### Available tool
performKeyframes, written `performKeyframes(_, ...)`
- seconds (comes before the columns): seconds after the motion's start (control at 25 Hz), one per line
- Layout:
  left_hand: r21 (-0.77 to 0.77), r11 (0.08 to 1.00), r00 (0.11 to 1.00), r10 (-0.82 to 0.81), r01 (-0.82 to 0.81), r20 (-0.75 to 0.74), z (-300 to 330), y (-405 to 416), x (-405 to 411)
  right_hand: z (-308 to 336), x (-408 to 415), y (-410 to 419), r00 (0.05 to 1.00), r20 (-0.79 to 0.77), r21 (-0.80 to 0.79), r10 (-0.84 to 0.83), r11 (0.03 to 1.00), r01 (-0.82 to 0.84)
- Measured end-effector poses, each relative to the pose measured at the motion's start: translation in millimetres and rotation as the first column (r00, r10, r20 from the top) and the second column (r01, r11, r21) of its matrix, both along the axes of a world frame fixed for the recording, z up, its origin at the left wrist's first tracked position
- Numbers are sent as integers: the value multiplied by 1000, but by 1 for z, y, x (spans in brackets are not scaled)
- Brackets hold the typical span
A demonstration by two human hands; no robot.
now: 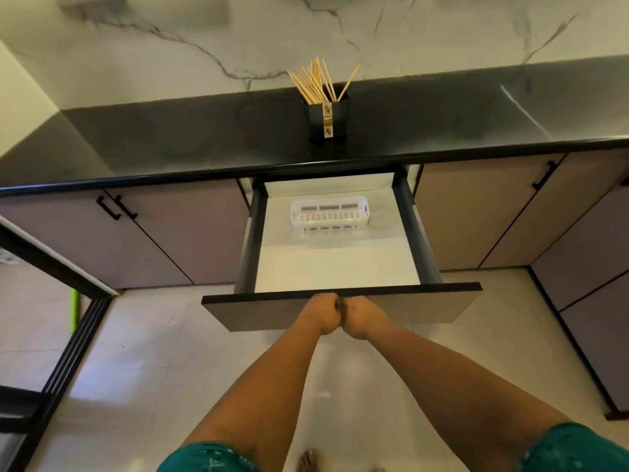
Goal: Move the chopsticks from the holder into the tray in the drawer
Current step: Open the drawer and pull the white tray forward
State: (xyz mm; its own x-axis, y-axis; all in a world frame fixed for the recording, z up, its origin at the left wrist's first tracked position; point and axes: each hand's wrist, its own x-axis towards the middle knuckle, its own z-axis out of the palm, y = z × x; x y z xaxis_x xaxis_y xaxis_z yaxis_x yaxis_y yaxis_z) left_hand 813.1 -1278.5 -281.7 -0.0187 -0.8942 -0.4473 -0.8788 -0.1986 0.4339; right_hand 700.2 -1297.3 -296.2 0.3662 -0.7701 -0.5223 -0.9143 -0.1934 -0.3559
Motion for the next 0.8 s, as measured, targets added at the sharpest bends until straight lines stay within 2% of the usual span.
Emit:
performKeyframes(0.28, -263, 946, 973, 145, -189, -177, 73, -59, 9, 83, -4, -71, 958, 247, -166, -148, 967, 192)
performKeyframes(0.44, -312, 895, 931, 234, -318, -279, 78, -103, 23, 93, 1, -122, 867, 405, -113, -289, 926, 361)
performKeyframes(0.64, -176, 827, 815, 447, -533, -369, 39, -174, 70, 62, 3, -207, 736, 415, 63, -535, 824, 563)
performKeyframes(0.68, -132, 819, 798, 487, -559, -355, 28, -188, 82, 54, 3, -225, 717, 384, 90, -581, 797, 598)
performKeyframes(0.8, -9, 836, 813, 530, -548, -242, -5, -225, 115, 29, 2, -269, 737, 298, 85, -607, 786, 613)
